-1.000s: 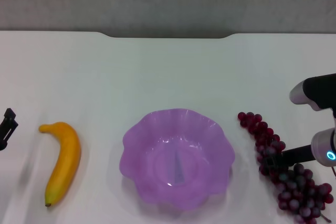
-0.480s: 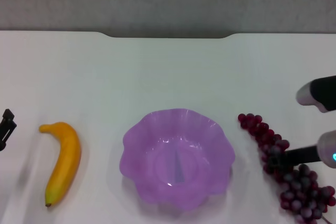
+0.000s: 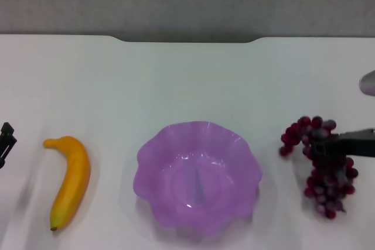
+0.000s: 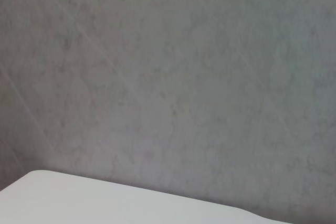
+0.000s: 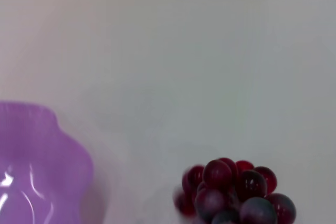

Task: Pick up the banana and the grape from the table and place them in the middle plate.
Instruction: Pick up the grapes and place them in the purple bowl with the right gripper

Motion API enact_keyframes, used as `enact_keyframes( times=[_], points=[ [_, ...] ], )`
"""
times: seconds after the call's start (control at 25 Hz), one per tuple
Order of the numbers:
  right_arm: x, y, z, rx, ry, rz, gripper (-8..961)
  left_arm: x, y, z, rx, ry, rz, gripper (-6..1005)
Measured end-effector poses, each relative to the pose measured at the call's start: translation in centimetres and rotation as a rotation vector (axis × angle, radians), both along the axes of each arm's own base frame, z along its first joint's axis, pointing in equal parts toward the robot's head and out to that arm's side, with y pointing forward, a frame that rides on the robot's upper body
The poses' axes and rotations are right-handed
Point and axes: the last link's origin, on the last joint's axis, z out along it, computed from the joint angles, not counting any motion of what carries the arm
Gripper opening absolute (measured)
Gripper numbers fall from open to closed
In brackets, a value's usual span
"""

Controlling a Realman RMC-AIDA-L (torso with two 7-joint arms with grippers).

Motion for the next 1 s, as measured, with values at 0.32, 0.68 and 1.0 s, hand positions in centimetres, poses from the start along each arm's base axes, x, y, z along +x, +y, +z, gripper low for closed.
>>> enact_keyframes(
  times=[0.32, 0.68, 1.0],
  points=[
    [-5.5, 1.9, 1.1, 0.025, -0.002, 0.181, 395, 0.1, 0.2, -0.1, -0.005, 0.002, -0.001, 909],
    [-12.3, 3.9, 0.6, 0.019, 0.013, 0.375, 391, 0.7, 0.8, -0.3, -0.014, 0.002, -0.024, 909],
    [-16.7, 5.3, -4.7, -0.101, 0.056, 0.505, 387, 1.4, 1.3, -0.7, -0.031, 0.007, -0.049, 908]
  ],
)
